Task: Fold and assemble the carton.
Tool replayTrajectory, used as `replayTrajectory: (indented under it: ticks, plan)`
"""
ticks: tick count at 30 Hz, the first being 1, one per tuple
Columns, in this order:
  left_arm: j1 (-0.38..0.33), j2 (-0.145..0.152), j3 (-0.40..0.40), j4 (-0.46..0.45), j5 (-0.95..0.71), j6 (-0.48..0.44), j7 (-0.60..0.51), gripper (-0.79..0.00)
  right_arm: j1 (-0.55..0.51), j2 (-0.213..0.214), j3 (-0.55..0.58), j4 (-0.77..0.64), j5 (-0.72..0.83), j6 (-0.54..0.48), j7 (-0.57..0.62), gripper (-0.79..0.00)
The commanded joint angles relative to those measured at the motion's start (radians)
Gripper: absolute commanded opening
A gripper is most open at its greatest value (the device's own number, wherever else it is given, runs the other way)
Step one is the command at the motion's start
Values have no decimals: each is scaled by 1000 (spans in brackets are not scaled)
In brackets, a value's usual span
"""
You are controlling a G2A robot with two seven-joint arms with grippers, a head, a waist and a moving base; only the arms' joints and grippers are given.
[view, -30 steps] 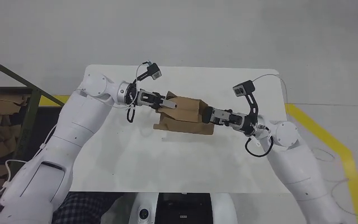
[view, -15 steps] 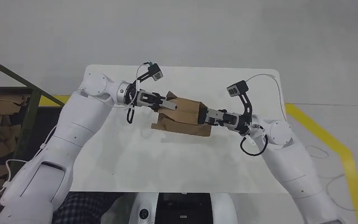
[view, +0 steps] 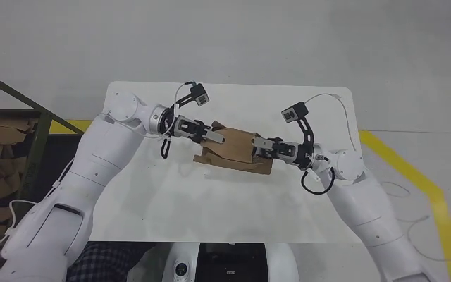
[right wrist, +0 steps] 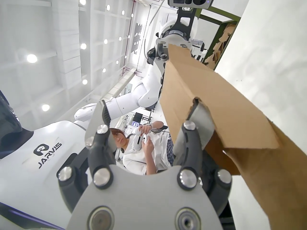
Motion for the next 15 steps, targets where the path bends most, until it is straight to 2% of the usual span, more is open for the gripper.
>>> replayTrajectory:
  ticks: [1, 7, 15]
  plan:
    - [-2, 0, 6, -1, -1, 0, 0, -785, 3, -2, -6, 4, -1, 2, 5, -329]
    - [-10, 1, 26, 1, -14, 0, 0, -785, 8, -5, -16, 16, -2, 3, 23, -413]
    - [-26, 8, 59, 7, -44, 0, 0, -785, 9, -6, -22, 28, -26, 8, 41, -674]
